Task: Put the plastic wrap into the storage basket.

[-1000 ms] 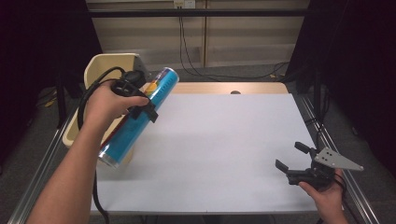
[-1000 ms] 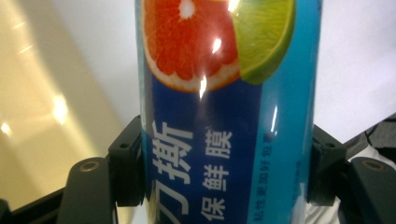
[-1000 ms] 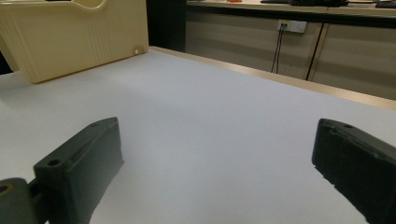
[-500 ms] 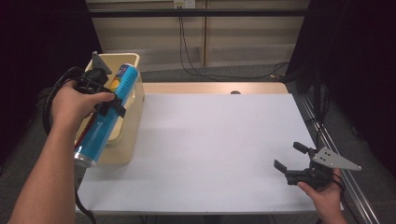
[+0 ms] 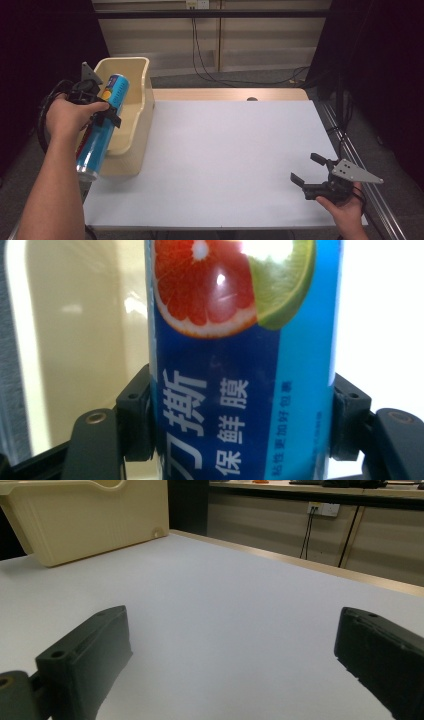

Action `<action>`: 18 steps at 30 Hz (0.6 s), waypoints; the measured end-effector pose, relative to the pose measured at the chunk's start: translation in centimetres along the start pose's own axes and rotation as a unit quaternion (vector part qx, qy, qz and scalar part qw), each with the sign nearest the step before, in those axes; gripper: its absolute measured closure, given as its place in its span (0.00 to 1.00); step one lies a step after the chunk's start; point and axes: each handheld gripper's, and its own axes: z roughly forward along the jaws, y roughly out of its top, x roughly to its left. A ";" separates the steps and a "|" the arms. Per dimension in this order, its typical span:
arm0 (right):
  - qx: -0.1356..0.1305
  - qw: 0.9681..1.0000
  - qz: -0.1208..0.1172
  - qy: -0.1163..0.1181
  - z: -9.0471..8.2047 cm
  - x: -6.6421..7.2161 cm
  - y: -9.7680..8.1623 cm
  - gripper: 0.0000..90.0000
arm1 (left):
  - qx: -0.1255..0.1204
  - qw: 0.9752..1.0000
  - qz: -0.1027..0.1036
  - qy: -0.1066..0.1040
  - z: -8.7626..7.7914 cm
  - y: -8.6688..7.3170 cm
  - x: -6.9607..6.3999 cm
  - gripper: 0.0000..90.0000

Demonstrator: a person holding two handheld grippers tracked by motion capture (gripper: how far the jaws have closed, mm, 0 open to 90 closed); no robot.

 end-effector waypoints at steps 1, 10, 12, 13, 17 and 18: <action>0.000 1.000 -0.001 -0.001 0.0 0.0 0.0 0.02 | 0.000 1.000 0.000 0.000 0.0 0.0 0.0 0.36; 0.003 1.000 -0.001 0.001 0.1 0.0 0.0 0.02 | 0.005 1.000 -0.008 0.006 1.5 0.0 0.8 0.35; 0.004 1.000 -0.003 0.002 0.1 0.1 0.0 0.02 | 0.004 1.000 -0.010 0.011 1.6 0.1 0.8 0.35; 0.004 1.000 -0.002 0.003 0.1 0.1 0.0 0.02 | 0.001 1.000 -0.011 0.014 1.6 0.1 0.8 0.35; 0.006 1.000 -0.003 0.003 0.1 0.0 0.0 0.02 | -0.012 0.999 -0.009 0.033 1.6 0.2 0.7 0.35; 0.006 1.000 -0.002 0.002 0.1 0.0 -0.1 0.02 | -0.013 0.999 -0.007 0.036 1.5 0.2 0.6 0.35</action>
